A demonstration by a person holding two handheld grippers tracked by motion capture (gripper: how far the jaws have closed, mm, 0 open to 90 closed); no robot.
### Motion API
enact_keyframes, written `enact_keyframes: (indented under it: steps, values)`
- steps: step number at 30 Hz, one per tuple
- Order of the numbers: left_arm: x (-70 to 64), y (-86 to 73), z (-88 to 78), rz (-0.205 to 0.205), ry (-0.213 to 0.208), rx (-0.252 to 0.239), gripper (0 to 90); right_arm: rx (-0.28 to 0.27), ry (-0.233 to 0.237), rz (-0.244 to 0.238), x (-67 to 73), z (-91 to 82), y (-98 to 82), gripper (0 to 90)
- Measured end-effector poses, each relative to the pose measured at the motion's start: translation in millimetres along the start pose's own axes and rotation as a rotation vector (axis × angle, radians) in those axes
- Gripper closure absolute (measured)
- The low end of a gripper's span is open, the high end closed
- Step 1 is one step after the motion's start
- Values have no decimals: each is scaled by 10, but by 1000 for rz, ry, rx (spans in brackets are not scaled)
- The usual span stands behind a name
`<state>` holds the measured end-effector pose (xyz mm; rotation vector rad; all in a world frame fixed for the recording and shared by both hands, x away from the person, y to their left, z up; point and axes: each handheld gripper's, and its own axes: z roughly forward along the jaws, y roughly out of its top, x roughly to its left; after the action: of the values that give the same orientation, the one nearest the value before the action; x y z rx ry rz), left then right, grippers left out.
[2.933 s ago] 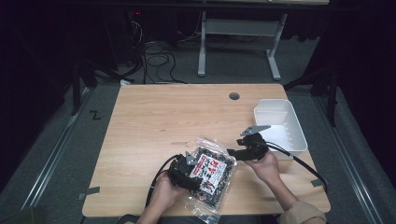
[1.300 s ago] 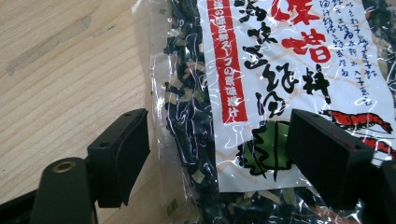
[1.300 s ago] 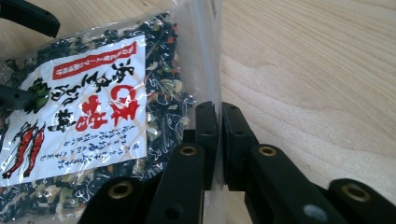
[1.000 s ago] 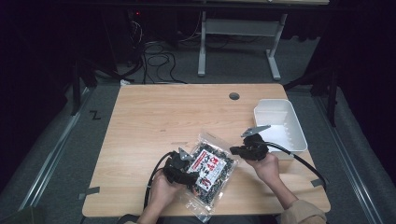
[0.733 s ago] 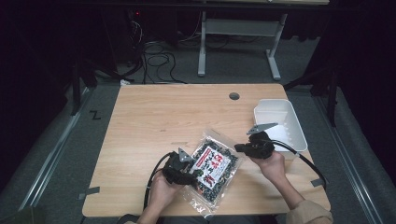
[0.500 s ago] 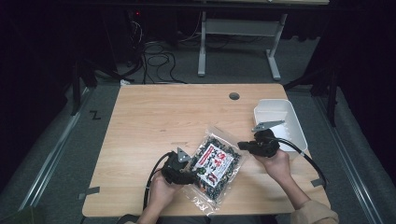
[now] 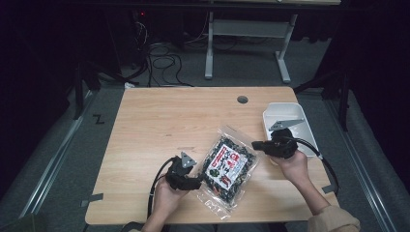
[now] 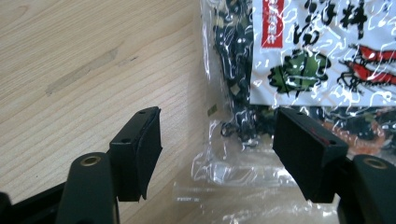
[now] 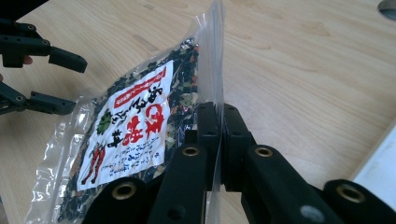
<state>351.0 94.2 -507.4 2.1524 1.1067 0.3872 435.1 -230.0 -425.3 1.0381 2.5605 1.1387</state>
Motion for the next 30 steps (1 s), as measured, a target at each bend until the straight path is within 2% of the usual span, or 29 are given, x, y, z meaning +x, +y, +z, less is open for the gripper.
enact_keyframes:
  steps: [4,5,15,18,30]
  values:
    - [5,-2,2,-3,0,1,327,-11,-3,-15,32,-79,54,897]
    - [12,-3,7,-5,1,4,327,-13,-8,-34,51,-116,93,897]
    - [19,-10,1,-13,3,1,327,-28,-13,-68,129,-252,214,897]
    - [21,-9,6,-11,3,6,327,-34,-30,-95,157,-336,282,897]
    - [14,-13,8,-6,9,6,327,-72,-61,-135,237,-575,431,897]
